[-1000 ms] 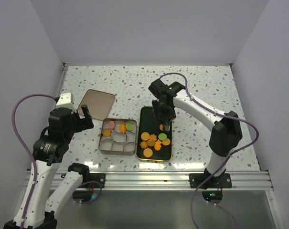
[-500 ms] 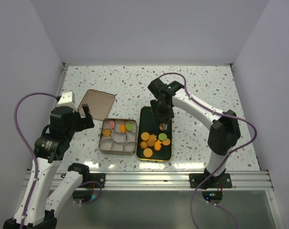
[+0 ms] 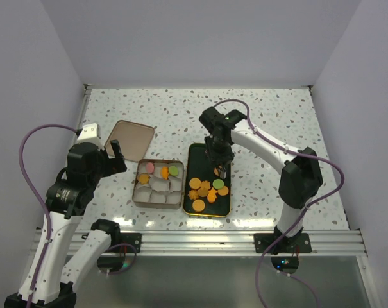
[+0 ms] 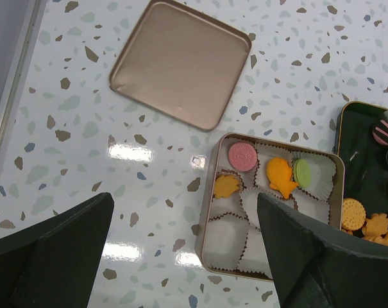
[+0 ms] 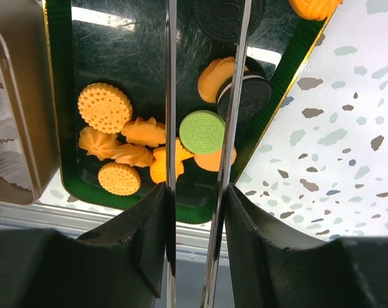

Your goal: Pack the cookies

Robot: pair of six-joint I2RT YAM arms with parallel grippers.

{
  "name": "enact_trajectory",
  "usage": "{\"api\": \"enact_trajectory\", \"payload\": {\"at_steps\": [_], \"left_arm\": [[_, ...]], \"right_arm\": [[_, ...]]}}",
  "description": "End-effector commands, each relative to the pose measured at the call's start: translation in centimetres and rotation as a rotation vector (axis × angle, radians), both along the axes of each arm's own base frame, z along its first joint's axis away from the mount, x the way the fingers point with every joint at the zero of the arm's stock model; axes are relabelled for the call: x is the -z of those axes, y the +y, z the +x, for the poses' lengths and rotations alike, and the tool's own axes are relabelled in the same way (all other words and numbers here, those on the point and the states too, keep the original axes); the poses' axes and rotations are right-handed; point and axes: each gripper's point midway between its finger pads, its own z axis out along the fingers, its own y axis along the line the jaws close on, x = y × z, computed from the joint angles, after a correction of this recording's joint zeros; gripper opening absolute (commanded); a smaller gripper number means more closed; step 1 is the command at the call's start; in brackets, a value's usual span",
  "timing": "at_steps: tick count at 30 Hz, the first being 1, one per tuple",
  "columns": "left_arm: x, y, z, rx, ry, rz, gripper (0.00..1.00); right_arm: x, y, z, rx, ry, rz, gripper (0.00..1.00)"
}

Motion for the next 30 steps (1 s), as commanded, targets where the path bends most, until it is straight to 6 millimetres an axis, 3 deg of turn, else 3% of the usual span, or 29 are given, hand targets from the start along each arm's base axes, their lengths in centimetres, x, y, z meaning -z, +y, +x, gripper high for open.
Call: {"api": "enact_trajectory", "payload": {"at_steps": [1,8,13,17,23,30], "left_arm": [[-1.1,-0.2,0.6,0.023,-0.052,0.009,1.00],[-1.0,-0.2,0.7,0.020,-0.051,0.011,1.00],[-1.1,-0.2,0.6,0.018,-0.054,0.010,1.00],[-1.1,-0.2,0.7,0.022,-0.052,0.010,1.00],[-1.0,-0.2,0.7,0.023,-0.051,0.009,1.00],[-1.1,-0.3,0.7,0.027,-0.055,0.009,1.00]], "right_arm": [[-2.4,1.0,1.3,-0.005,-0.051,0.043,0.34],[-7.3,3.1,3.0,0.000,-0.126,0.145,0.34],[-9.4,4.3,2.3,-0.011,-0.153,0.210,0.34],[-11.0,7.4,-0.5,-0.092,-0.162,0.306,0.34],[-11.0,11.9,-6.0,-0.218,-0.136,0.370,0.35],[-10.0,14.1,-9.5,-0.277,-0.097,0.393,0.35]]}}
